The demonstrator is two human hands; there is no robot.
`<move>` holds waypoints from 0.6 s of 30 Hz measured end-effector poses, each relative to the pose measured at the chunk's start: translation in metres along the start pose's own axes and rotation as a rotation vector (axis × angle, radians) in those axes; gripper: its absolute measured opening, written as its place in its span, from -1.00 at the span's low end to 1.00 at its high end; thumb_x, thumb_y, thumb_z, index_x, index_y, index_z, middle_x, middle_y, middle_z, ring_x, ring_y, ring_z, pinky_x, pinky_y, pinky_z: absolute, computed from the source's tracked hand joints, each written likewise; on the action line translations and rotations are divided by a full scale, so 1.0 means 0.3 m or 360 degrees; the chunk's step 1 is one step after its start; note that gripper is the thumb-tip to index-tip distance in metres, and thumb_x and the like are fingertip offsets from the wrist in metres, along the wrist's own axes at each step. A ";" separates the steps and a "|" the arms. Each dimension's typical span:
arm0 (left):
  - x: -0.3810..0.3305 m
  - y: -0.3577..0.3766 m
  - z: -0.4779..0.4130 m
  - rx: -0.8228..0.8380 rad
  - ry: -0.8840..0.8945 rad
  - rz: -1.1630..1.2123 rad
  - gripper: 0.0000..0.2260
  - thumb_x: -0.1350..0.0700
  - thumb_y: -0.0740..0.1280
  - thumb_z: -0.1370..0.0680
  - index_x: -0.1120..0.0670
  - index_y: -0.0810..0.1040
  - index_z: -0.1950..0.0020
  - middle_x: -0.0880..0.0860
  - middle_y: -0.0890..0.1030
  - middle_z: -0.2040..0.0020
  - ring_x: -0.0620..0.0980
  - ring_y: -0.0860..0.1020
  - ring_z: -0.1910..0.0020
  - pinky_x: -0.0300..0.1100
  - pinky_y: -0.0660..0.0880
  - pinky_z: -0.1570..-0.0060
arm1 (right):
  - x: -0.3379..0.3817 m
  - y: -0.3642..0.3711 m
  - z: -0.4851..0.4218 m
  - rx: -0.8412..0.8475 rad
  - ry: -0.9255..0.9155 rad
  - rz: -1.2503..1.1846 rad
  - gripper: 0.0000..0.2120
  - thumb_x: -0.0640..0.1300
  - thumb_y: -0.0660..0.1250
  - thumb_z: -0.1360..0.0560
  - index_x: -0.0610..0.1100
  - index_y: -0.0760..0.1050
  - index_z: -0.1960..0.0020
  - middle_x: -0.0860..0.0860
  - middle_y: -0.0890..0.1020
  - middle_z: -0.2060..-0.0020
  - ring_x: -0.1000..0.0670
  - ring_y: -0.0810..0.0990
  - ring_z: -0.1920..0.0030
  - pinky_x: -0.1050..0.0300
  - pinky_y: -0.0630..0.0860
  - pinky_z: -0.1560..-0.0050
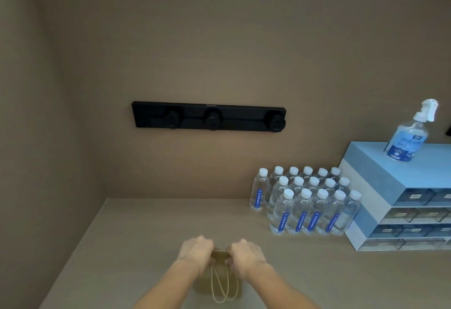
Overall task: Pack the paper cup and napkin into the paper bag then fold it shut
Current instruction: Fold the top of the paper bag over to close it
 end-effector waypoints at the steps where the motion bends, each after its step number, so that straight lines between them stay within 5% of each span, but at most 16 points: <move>1: -0.002 -0.013 0.002 -0.0011 0.0005 -0.0042 -0.76 0.02 0.33 -0.52 0.07 0.59 -0.13 0.17 0.64 -0.12 0.15 0.58 -0.12 -0.09 0.50 -0.06 | 0.003 -0.003 -0.001 0.0015 -0.0014 0.0015 -0.70 0.02 0.23 -0.58 -0.13 0.56 -0.17 -0.20 0.62 -0.14 -0.23 0.59 -0.15 -0.01 0.50 -0.14; 11: -0.064 -0.077 -0.009 0.0010 0.0071 -0.0178 -0.70 0.16 0.11 -0.61 0.16 0.47 -0.30 0.23 0.51 -0.31 0.18 0.45 -0.30 0.03 0.39 -0.27 | 0.087 -0.094 0.000 0.0003 -0.0155 0.0091 -0.63 -0.13 0.05 -0.64 -0.17 0.40 -0.39 -0.24 0.50 -0.32 -0.23 0.48 -0.32 -0.14 0.39 -0.32; 18: -0.088 -0.101 0.000 0.0016 0.0100 -0.0334 -0.72 0.12 0.17 -0.58 0.14 0.51 -0.24 0.23 0.53 -0.26 0.22 0.48 -0.26 0.06 0.42 -0.21 | 0.051 -0.113 0.018 -0.0040 -0.0107 0.0059 -0.64 -0.10 0.06 -0.64 -0.12 0.43 -0.37 -0.21 0.53 -0.29 -0.22 0.49 -0.31 -0.10 0.41 -0.29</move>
Point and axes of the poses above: each hand's wrist, its own z-axis away from the middle knuckle, its own y-axis out of the palm, x = y × z, the point moved 9 cm from there along -z, towards the middle knuckle
